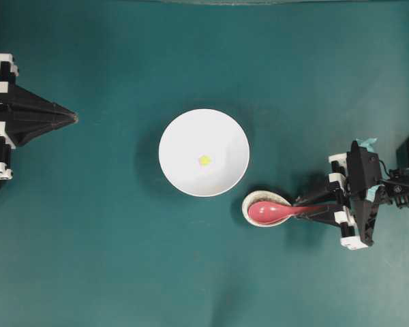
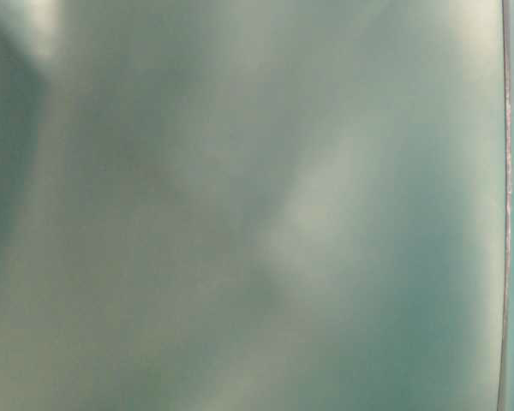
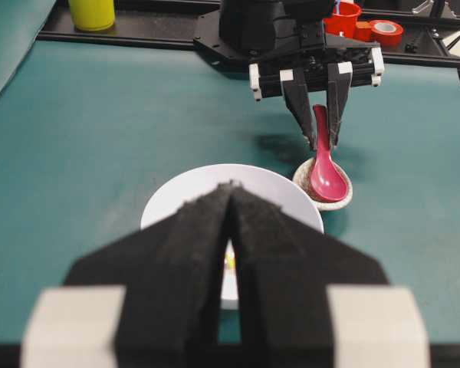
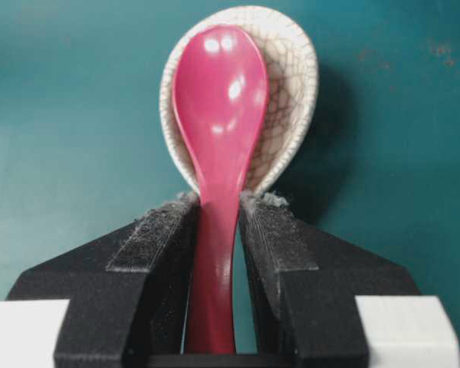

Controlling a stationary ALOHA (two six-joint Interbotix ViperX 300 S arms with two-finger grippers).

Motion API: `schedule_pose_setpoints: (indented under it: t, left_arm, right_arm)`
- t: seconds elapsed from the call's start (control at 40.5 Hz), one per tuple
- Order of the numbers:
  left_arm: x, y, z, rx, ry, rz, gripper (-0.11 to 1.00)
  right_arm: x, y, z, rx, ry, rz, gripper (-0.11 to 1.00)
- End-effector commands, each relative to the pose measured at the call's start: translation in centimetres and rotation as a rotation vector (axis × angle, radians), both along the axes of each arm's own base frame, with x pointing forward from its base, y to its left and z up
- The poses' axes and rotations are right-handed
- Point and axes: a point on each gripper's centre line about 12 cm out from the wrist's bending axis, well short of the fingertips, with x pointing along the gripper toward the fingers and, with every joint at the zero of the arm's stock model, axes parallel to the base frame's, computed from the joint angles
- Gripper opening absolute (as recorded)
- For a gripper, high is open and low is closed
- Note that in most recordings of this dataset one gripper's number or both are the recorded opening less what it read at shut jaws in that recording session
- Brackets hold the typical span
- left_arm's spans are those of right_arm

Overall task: Scoop the yellow hexagonal prism block from the bowl with a spoon using the right arm.
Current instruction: 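Close the right gripper on the pink spoon handle, then lift the spoon with the right gripper and carry it over the bowl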

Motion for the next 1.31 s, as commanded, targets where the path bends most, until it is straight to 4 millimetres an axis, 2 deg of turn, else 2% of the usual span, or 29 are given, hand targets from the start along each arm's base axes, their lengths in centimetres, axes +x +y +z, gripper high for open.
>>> schedule_pose_setpoints:
  t: [0.0,0.419,0.987,1.283]
  left_arm:
    - [0.3,0.1,0.8,0.003,-0.018,0.003,-0.01]
    - [0.3,0.1,0.8,0.004,-0.018,0.002,-0.01]
    - [0.2,0.0,0.5,0.006,0.010,0.001,-0.01]
    - [0.1,0.0,0.5,0.005,0.020,0.001,-0.01]
  right_arm:
    - [0.4,0.2,0.4,0.006,-0.022,0.000,0.30]
    - [1.3,0.4,0.8,-0.010,0.005,0.011,0.24]
    - [1.9,-1.2,5.4,-0.004,-0.025,-0.020,0.23]
    - [3.7,-1.6,9.2,0.038,-0.078,-0.042,0.23]
